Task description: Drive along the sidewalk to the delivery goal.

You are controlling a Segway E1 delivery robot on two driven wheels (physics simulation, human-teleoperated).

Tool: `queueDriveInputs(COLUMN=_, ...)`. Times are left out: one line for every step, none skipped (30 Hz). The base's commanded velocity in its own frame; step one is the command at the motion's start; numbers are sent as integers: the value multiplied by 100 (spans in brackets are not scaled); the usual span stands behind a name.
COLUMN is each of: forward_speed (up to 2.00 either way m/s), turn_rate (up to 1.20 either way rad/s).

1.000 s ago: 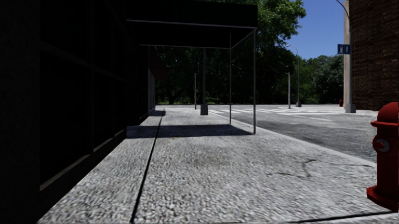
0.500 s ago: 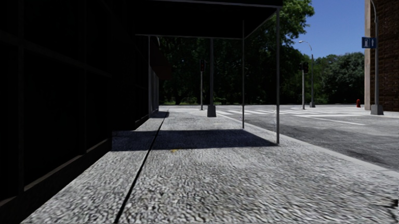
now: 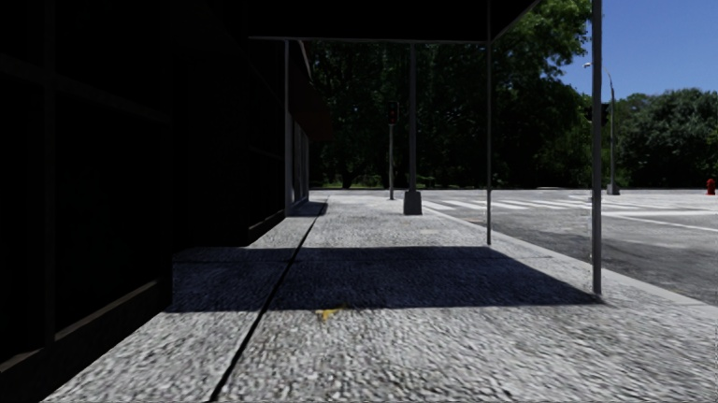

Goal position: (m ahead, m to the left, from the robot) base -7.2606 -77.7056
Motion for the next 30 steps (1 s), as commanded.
queueDriveInputs(forward_speed=200, turn_rate=30)
queueDriveInputs(forward_speed=200, turn_rate=30)
queueDriveInputs(forward_speed=200, turn_rate=30)
queueDriveInputs(forward_speed=200, turn_rate=30)
queueDriveInputs(forward_speed=200, turn_rate=30)
queueDriveInputs(forward_speed=200, turn_rate=30)
queueDriveInputs(forward_speed=200, turn_rate=30)
queueDriveInputs(forward_speed=200, turn_rate=30)
queueDriveInputs(forward_speed=200, turn_rate=30)
queueDriveInputs(forward_speed=200, turn_rate=30)
queueDriveInputs(forward_speed=200, turn_rate=0)
queueDriveInputs(forward_speed=200, turn_rate=0)
queueDriveInputs(forward_speed=200, turn_rate=0)
queueDriveInputs(forward_speed=200, turn_rate=0)
queueDriveInputs(forward_speed=200, turn_rate=0)
queueDriveInputs(forward_speed=200, turn_rate=0)
queueDriveInputs(forward_speed=200, turn_rate=0)
queueDriveInputs(forward_speed=200, turn_rate=0)
queueDriveInputs(forward_speed=200, turn_rate=0)
queueDriveInputs(forward_speed=200, turn_rate=0)
queueDriveInputs(forward_speed=200, turn_rate=0)
queueDriveInputs(forward_speed=200, turn_rate=0)
queueDriveInputs(forward_speed=200, turn_rate=0)
queueDriveInputs(forward_speed=200, turn_rate=0)
queueDriveInputs(forward_speed=200, turn_rate=0)
queueDriveInputs(forward_speed=200, turn_rate=0)
queueDriveInputs(forward_speed=200, turn_rate=0)
queueDriveInputs(forward_speed=200, turn_rate=0)
queueDriveInputs(forward_speed=200, turn_rate=0)
queueDriveInputs(forward_speed=200, turn_rate=0)
